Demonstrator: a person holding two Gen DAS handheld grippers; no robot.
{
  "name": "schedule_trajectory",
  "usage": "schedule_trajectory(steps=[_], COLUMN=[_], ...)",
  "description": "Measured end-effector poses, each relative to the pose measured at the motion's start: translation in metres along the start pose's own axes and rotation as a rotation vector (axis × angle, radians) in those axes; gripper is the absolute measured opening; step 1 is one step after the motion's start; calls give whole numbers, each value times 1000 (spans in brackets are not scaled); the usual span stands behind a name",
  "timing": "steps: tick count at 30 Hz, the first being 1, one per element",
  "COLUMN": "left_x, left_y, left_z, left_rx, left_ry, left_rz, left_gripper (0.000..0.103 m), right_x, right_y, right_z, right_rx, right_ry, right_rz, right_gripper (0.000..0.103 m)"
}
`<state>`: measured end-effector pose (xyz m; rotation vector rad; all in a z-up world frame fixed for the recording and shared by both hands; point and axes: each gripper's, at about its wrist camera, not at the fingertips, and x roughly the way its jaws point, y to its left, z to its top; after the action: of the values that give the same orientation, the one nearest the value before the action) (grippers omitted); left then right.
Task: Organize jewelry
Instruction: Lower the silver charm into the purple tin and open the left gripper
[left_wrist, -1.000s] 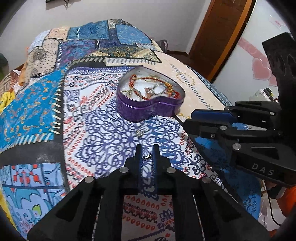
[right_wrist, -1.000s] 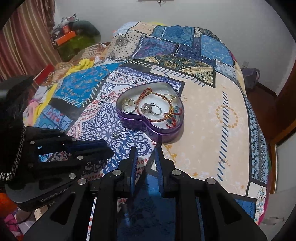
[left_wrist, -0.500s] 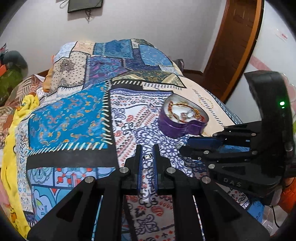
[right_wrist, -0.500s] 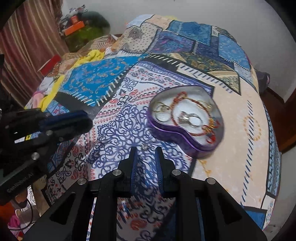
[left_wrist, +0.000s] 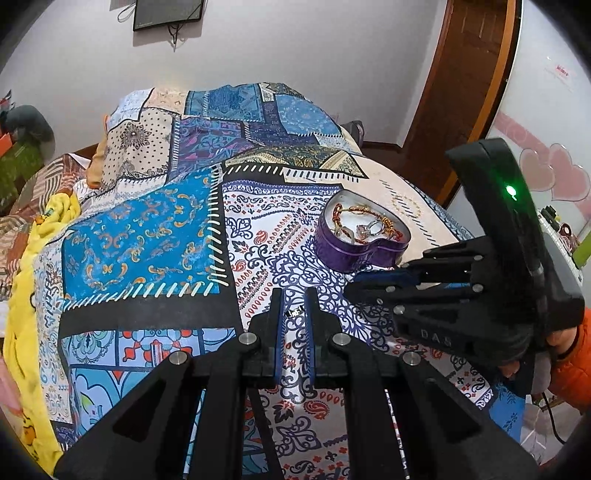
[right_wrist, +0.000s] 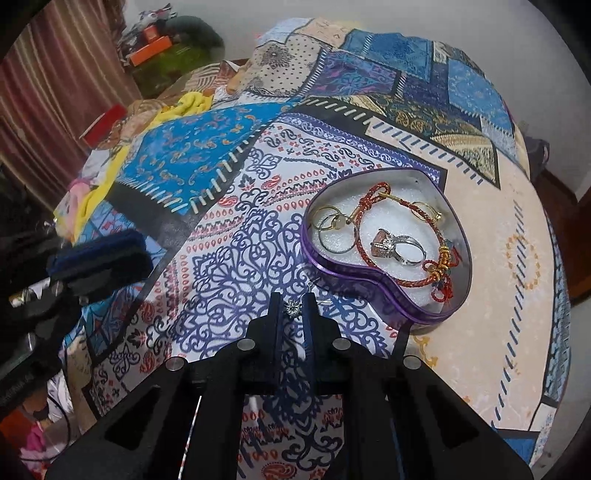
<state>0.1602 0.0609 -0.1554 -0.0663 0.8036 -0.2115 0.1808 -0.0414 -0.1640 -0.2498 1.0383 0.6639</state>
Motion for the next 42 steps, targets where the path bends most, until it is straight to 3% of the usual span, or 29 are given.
schedule_trajectory(steps=[5, 22, 42], left_x=[-2, 8, 53], left_y=[-3, -29, -45], left_z=[3, 32, 69], left_rx=[2, 61, 95], left_ry=[-8, -23, -19], left_rz=[6, -9, -37], left_gripper=[8, 9, 8], right_x=[-17, -71, -68], right_y=[0, -46, -65], right_z=[-5, -8, 30], right_rx=[-15, 104, 112], right_ry=[-54, -215, -302], right_rz=[-12, -60, -17], right_gripper=[9, 9, 9])
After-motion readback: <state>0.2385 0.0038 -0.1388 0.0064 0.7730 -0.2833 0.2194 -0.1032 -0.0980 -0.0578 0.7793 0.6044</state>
